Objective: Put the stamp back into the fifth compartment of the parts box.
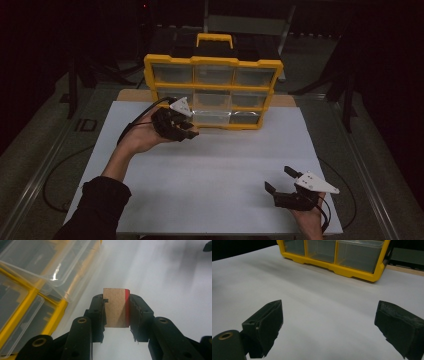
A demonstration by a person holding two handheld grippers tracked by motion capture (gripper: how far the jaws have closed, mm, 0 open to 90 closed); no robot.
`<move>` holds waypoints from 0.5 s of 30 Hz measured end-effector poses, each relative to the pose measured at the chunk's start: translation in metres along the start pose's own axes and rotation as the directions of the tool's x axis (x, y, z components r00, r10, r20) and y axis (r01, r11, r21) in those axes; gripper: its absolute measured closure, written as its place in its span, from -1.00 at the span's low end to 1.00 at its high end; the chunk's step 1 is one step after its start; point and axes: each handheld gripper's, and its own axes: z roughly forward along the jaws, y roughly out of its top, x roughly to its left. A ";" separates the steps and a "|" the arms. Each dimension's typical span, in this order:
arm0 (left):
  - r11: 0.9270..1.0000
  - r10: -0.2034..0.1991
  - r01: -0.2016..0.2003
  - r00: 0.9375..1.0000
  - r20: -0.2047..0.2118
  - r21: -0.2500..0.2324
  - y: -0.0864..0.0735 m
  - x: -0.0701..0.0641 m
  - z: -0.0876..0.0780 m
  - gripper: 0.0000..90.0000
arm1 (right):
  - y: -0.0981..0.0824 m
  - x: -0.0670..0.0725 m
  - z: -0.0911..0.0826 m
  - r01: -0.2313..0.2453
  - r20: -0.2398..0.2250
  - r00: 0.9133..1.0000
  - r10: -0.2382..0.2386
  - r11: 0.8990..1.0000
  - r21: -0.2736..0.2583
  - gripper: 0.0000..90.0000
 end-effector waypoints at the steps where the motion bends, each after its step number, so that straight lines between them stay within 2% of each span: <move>1: 1.000 0.003 -0.003 1.000 -0.001 0.003 0.001 0.001 -0.001 0.49 | 0.000 0.000 0.000 0.000 0.002 1.000 0.000 1.000 0.000 -0.82; 15: 1.000 -0.007 0.007 1.000 -0.027 -0.004 0.017 0.016 -0.017 0.49 | 0.000 0.000 0.000 0.000 0.001 1.000 0.000 1.000 -0.001 -0.82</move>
